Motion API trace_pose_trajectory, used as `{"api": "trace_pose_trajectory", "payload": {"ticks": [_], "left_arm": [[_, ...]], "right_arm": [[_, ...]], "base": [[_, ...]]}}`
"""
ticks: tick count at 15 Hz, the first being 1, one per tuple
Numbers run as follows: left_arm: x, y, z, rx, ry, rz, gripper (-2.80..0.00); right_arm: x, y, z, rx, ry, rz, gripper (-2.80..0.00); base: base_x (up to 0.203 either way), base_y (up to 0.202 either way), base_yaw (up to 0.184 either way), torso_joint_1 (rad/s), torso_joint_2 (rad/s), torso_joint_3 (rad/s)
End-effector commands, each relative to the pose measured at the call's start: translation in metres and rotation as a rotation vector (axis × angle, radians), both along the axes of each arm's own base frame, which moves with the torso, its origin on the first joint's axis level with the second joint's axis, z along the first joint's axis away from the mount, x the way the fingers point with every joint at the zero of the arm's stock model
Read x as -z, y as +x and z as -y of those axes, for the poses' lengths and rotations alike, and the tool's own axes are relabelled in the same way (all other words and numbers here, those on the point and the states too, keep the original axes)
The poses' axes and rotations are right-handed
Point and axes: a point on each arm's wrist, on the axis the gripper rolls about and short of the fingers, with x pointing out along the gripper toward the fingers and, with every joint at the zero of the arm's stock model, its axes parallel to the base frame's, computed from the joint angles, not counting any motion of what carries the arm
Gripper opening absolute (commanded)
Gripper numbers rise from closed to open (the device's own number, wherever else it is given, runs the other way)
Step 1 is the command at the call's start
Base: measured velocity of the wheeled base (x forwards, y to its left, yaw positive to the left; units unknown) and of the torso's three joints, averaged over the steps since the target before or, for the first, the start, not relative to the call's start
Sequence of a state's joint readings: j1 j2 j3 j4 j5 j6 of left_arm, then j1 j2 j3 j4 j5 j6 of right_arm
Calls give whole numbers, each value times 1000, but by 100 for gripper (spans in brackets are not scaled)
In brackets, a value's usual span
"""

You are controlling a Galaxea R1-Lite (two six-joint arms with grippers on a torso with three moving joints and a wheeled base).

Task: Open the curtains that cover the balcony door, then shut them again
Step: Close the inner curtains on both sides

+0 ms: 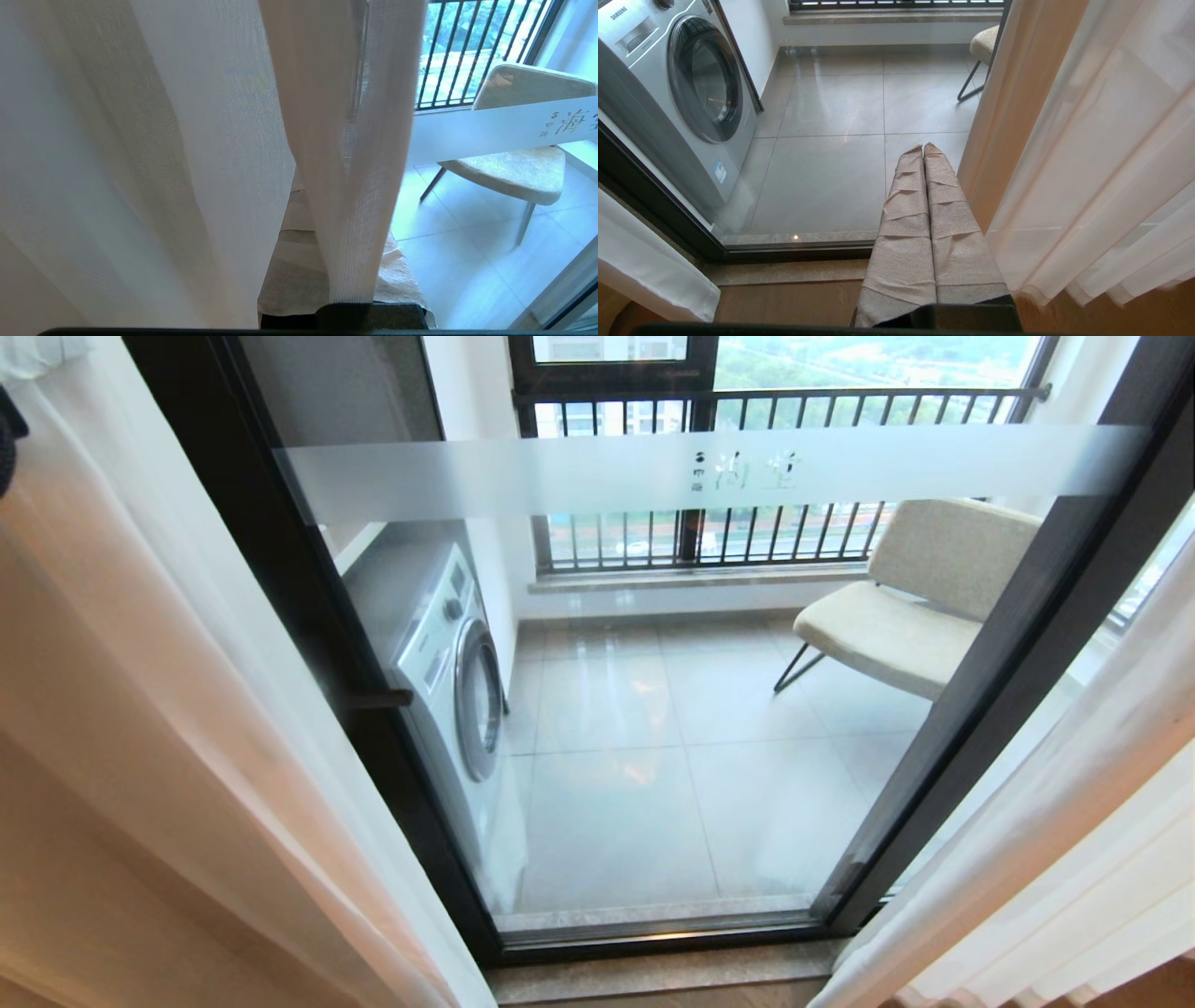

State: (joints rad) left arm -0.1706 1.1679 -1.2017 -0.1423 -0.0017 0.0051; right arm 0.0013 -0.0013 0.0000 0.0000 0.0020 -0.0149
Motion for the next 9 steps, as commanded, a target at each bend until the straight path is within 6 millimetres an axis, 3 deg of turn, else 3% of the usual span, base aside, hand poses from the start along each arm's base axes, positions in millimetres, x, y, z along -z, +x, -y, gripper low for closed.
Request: {"api": "trace_pose_trajectory", "payload": {"ticks": [1,9], "left_arm": [[1,2,0,1,1,-3,-280],[1,2,0,-2,0,-5,-280]], "right_arm": [[0,0,0,-1,0,-1,-280],[0,0,0,0,0,-1,-280]], "base": [[0,0,0,0,0,0],[0,0,0,0,0,0]]}}
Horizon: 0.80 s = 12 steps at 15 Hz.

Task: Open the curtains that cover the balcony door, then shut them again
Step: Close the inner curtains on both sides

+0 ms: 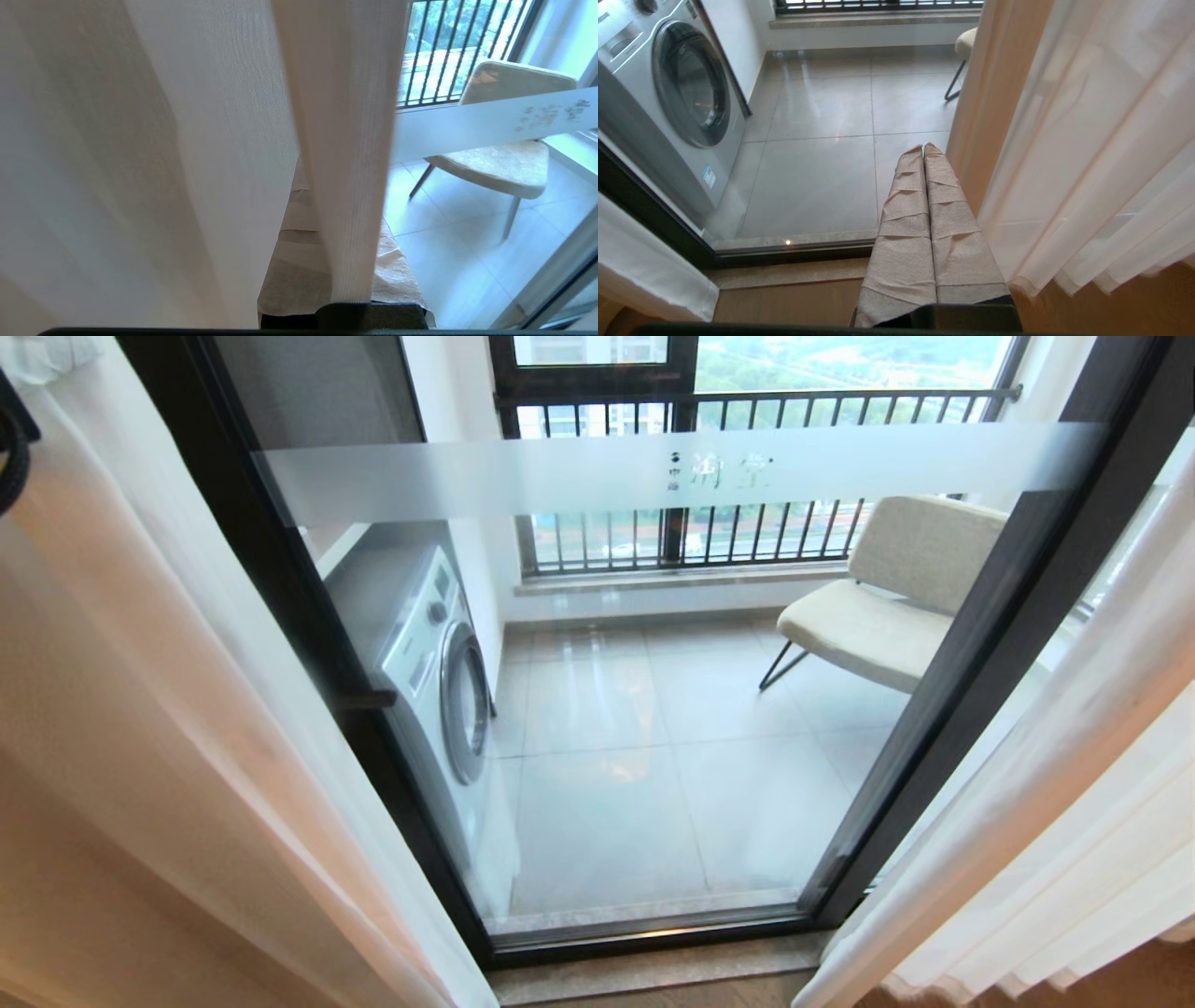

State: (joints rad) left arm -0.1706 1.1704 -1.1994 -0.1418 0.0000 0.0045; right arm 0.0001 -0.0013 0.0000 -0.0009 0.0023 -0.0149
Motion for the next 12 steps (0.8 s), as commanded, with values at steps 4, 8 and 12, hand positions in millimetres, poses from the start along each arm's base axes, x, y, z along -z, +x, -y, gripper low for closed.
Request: {"api": "trace_pose_trajectory", "payload": {"ticks": [4,8,12], "left_arm": [[1,1,0,3,1,-3,-280],[1,1,0,3,1,-3,-280],[-1,1,1,4,1,3,-280]], "right_arm": [[0,0,0,-2,0,-2,-280],[0,0,0,-2,0,-2,-280],[0,0,0,-2,0,-2,-280]], "base": [[0,-150,4,-1,1,2],[0,-192,0,1,1,5],[0,-190,1,3,2,3]]}}
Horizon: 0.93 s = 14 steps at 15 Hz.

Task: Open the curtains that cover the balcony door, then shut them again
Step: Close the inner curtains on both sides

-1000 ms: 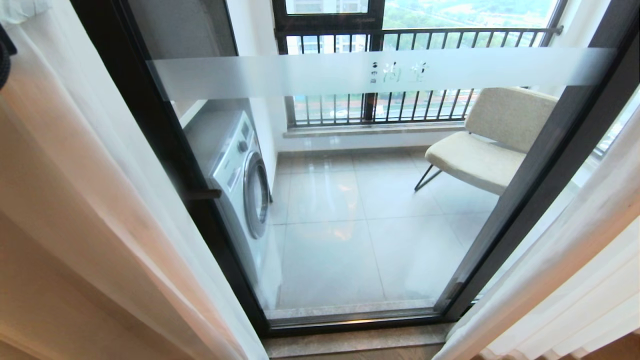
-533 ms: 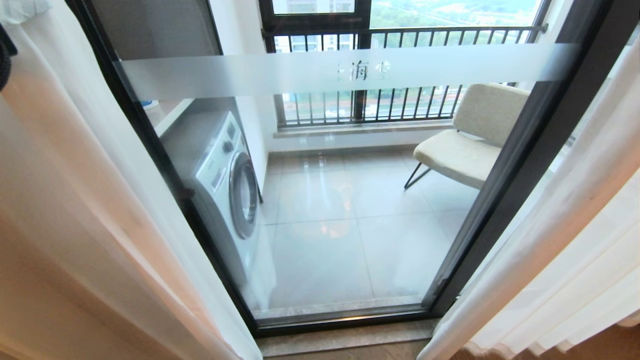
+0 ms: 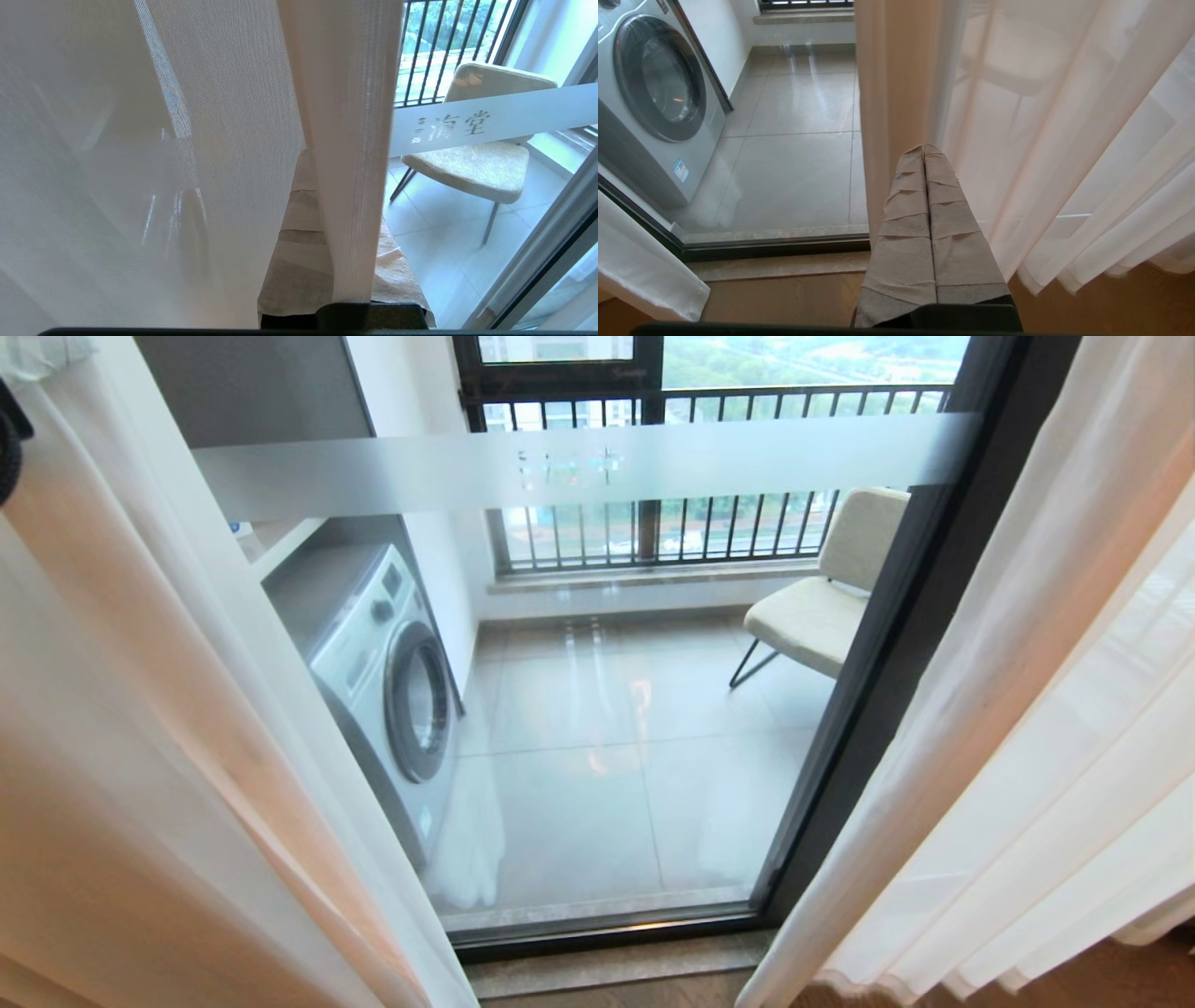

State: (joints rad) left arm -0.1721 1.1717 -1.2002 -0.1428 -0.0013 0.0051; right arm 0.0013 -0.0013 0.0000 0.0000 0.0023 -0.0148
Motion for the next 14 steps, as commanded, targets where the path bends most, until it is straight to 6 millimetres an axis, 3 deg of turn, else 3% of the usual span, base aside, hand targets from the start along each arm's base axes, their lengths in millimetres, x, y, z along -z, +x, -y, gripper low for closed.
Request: {"api": "trace_pose_trajectory", "payload": {"ticks": [1,14], "left_arm": [[-1,0,0,1,1,3,-280],[-8,21,4,1,0,6,-280]], "right_arm": [[0,0,0,-1,-1,-1,-280],[0,0,0,-1,-1,-1,-280]], "base": [[0,-192,1,6,-2,-2],[0,-190,0,2,2,2]]}}
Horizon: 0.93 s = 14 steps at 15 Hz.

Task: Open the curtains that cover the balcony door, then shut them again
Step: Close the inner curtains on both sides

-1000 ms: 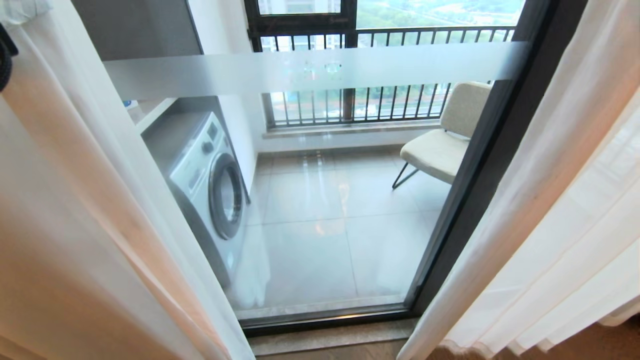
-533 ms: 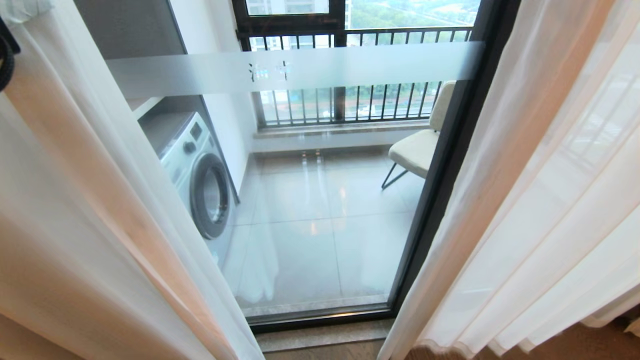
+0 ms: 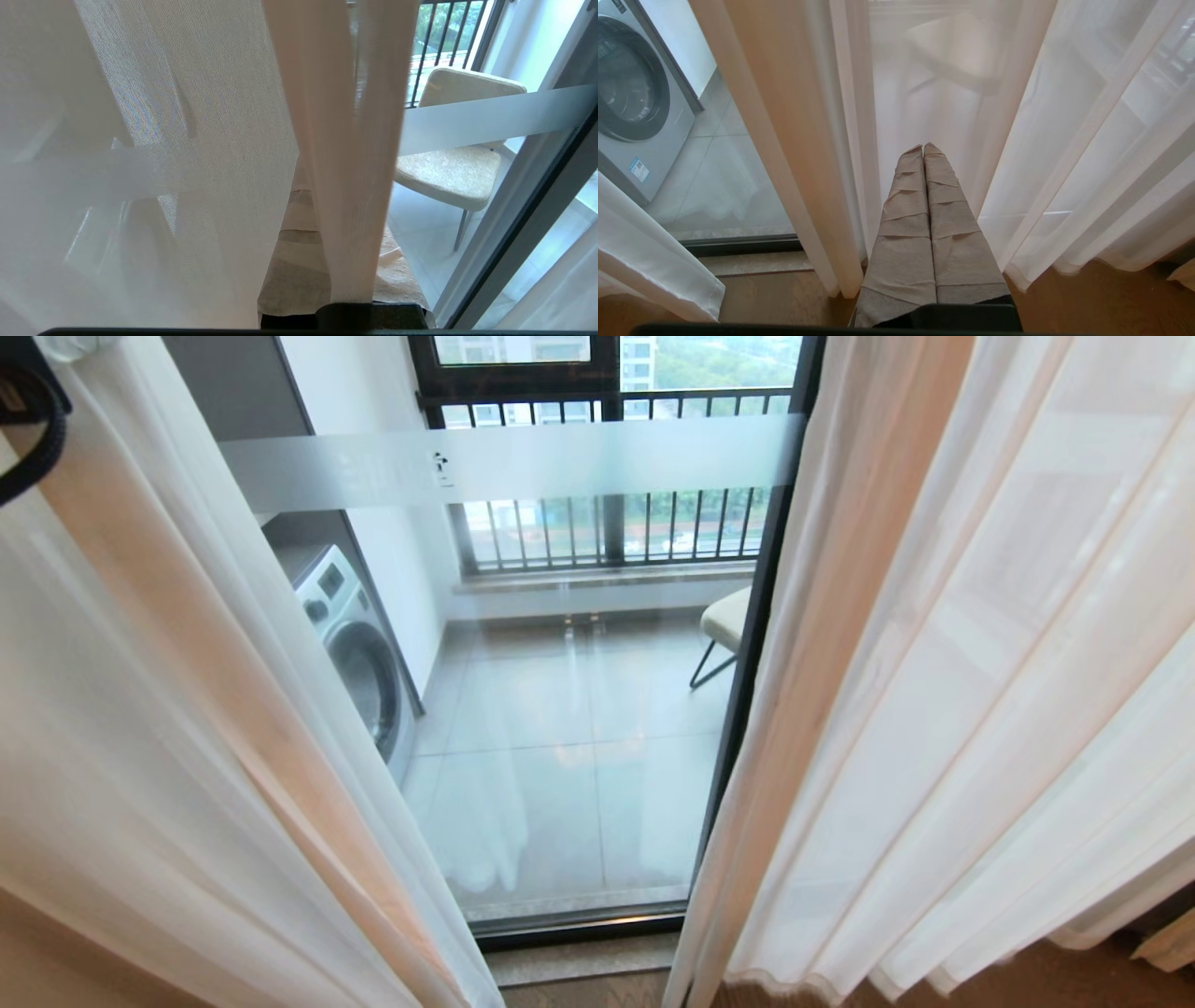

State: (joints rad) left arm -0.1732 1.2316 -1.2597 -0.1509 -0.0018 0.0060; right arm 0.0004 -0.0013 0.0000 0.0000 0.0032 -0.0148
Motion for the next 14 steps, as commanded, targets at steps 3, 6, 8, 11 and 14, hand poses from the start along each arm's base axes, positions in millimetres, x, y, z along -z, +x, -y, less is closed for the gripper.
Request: {"api": "trace_pose_trajectory", "payload": {"ticks": [3,6,8,11,14], "left_arm": [[-1,6,2,5,1,-4,-280],[-1,6,2,6,1,-3,-280],[-1,6,2,6,1,-3,-280],[-1,6,2,6,1,-3,-280],[-1,6,2,6,0,-1,-280]], "right_arm": [[0,0,0,-1,0,-1,-280],[0,0,0,-1,0,-1,-280],[0,0,0,0,0,-1,-280],[0,0,0,-1,0,-1,-280],[0,0,0,-1,0,-1,-280]], "base": [[0,-190,2,1,4,2],[0,-192,3,2,2,4],[0,-195,1,6,4,2],[0,-189,3,1,4,2],[0,-190,3,1,1,3]]}}
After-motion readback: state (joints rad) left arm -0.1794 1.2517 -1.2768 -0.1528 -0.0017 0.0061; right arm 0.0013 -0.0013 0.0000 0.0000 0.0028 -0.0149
